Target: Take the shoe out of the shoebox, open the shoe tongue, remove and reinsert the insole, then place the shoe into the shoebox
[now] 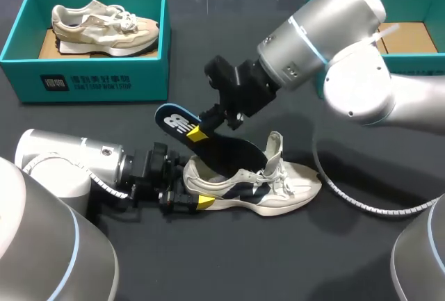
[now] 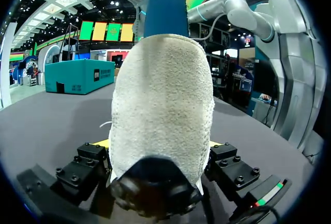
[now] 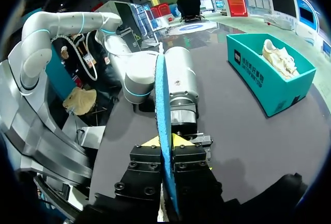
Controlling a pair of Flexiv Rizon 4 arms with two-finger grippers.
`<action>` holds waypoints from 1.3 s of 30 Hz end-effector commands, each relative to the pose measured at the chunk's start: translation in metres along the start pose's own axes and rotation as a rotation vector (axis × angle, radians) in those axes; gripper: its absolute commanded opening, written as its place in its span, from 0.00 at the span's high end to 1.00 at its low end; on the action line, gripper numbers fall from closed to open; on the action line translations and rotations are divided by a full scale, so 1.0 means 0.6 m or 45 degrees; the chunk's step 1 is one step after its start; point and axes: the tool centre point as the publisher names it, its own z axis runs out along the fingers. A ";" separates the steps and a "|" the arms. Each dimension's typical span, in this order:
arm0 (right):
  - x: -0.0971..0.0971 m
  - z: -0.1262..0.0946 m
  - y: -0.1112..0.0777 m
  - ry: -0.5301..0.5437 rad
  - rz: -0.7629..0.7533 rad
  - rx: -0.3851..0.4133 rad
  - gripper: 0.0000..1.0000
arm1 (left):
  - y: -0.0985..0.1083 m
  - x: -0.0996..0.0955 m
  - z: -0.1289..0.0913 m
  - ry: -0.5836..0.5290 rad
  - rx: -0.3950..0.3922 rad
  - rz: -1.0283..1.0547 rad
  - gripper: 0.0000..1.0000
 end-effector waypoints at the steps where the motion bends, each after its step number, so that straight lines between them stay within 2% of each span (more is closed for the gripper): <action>1: 0.020 -0.047 0.020 0.034 -0.026 -0.027 1.00 | 0.001 0.000 0.001 0.000 -0.002 0.000 1.00; 2: 0.024 -0.053 0.025 0.044 -0.027 -0.033 1.00 | 0.001 0.000 0.001 0.000 -0.002 0.000 1.00; 4: 0.035 -0.073 0.031 0.070 -0.073 -0.164 1.00 | 0.001 0.000 0.001 0.000 -0.002 0.000 1.00; 22: 0.035 -0.073 0.031 0.070 -0.073 -0.164 1.00 | 0.001 0.000 0.001 0.000 -0.002 0.000 1.00; 28: 0.077 -0.126 0.066 -0.002 -0.026 -0.216 1.00 | 0.001 0.000 0.001 0.000 -0.002 0.000 1.00; 33: 0.114 -0.166 0.090 -0.017 -0.011 -0.349 1.00 | 0.001 0.000 0.001 0.000 -0.002 0.000 1.00; 35: 0.130 -0.186 0.096 -0.003 -0.028 -0.501 1.00 | 0.001 0.000 0.001 0.000 -0.002 0.000 1.00; 39: 0.130 -0.186 0.096 -0.003 -0.028 -0.501 1.00 | 0.001 0.000 0.001 0.000 -0.002 0.000 1.00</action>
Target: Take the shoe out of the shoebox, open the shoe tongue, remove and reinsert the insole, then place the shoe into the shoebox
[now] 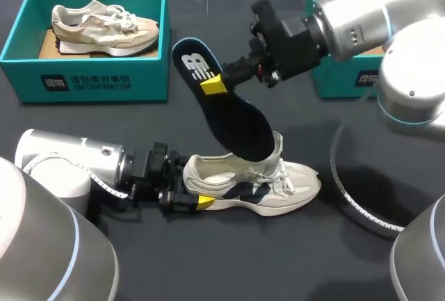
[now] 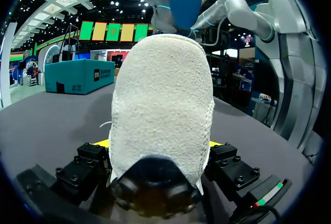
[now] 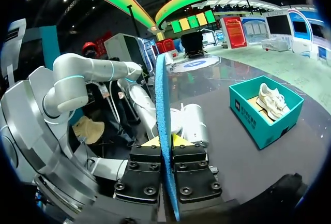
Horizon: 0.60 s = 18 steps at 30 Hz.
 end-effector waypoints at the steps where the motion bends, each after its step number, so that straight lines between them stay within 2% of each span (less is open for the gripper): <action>1: 0.027 -0.021 -0.028 -0.023 -0.005 -0.086 1.00 | 0.001 0.000 0.001 0.000 -0.002 0.000 1.00; 9: 0.027 -0.021 -0.028 -0.023 -0.005 -0.086 1.00 | 0.001 0.000 0.001 0.000 -0.002 0.000 1.00; 12: 0.055 -0.058 -0.007 -0.117 0.008 -0.154 1.00 | 0.001 0.000 0.001 0.000 -0.002 0.000 1.00; 15: 0.081 -0.090 0.009 -0.146 0.048 -0.183 1.00 | 0.001 0.000 0.001 0.000 -0.002 0.000 1.00; 18: 0.103 -0.114 0.019 -0.143 0.051 -0.253 1.00 | 0.001 0.000 0.001 0.000 -0.002 0.000 1.00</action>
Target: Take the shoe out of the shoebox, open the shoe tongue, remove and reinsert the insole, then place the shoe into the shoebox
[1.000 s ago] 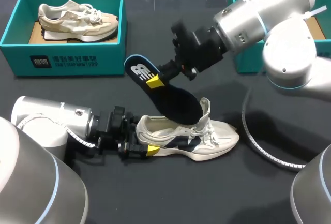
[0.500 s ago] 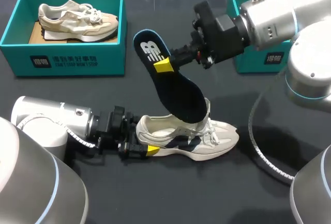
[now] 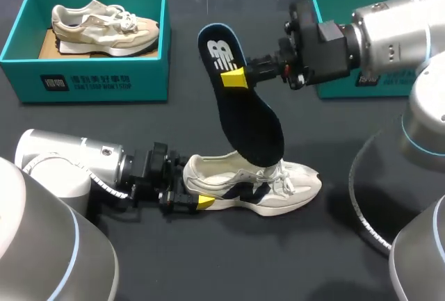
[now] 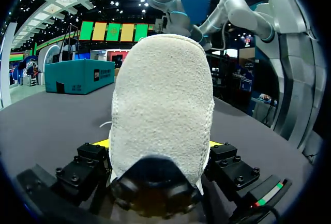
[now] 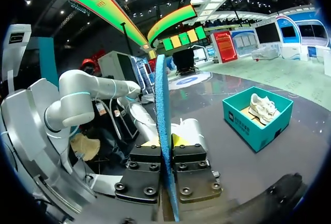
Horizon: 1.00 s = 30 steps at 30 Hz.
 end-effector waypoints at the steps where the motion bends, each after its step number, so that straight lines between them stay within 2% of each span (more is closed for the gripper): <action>1: 0.062 -0.067 0.000 -0.024 0.007 -0.085 1.00 | 0.001 0.000 0.001 0.000 -0.002 0.000 1.00; 4: 0.079 -0.098 -0.003 0.013 0.100 -0.201 1.00 | 0.001 0.000 0.001 0.000 -0.002 0.000 1.00; 5: 0.082 -0.103 -0.005 0.011 0.110 -0.210 1.00 | 0.001 0.000 0.001 0.000 -0.002 0.000 1.00; 17: 0.082 -0.109 -0.002 -0.005 0.121 -0.207 1.00 | 0.001 0.000 0.001 0.000 -0.002 0.000 1.00; 23: 0.106 -0.135 0.005 -0.043 0.158 -0.185 1.00 | 0.001 0.000 0.001 0.000 -0.002 0.000 1.00; 30: 0.126 -0.144 -0.002 -0.027 0.190 -0.187 1.00 | 0.001 0.000 0.001 0.000 -0.002 0.000 1.00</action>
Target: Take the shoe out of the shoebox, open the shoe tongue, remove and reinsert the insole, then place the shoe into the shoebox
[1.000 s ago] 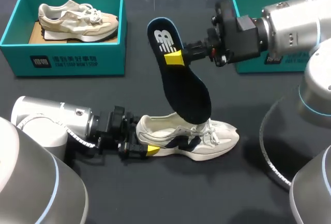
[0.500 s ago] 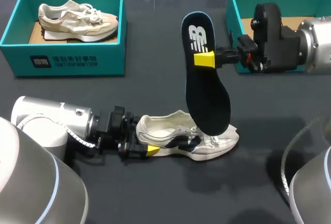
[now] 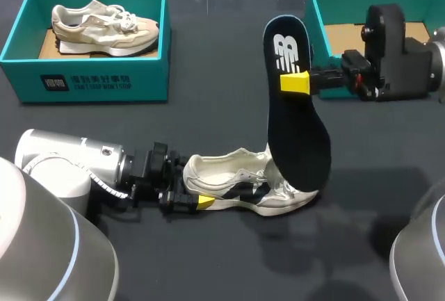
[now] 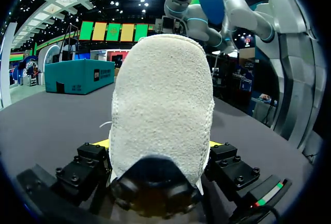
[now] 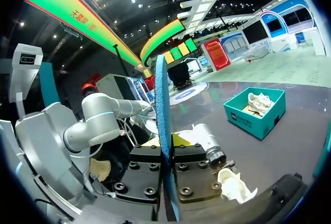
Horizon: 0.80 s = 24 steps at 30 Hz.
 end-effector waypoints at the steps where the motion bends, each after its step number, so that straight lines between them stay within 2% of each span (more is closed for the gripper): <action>1: 0.020 -0.017 -0.010 -0.015 0.009 -0.016 1.00 | 0.001 0.001 0.001 0.000 -0.002 0.000 1.00; 16: 0.027 -0.019 -0.007 0.004 0.019 -0.025 1.00 | 0.001 0.001 0.001 0.000 -0.002 0.000 1.00; 21: 0.027 -0.019 -0.007 0.004 0.019 -0.025 1.00 | -0.002 0.011 0.002 0.016 -0.013 0.016 1.00; 22: 0.027 -0.019 -0.007 0.004 0.019 -0.025 1.00 | -0.001 0.012 0.001 0.011 -0.018 0.019 0.91; 24: 0.027 -0.019 -0.007 0.004 0.019 -0.025 1.00 | 0.000 0.016 -0.001 0.009 -0.021 0.012 0.50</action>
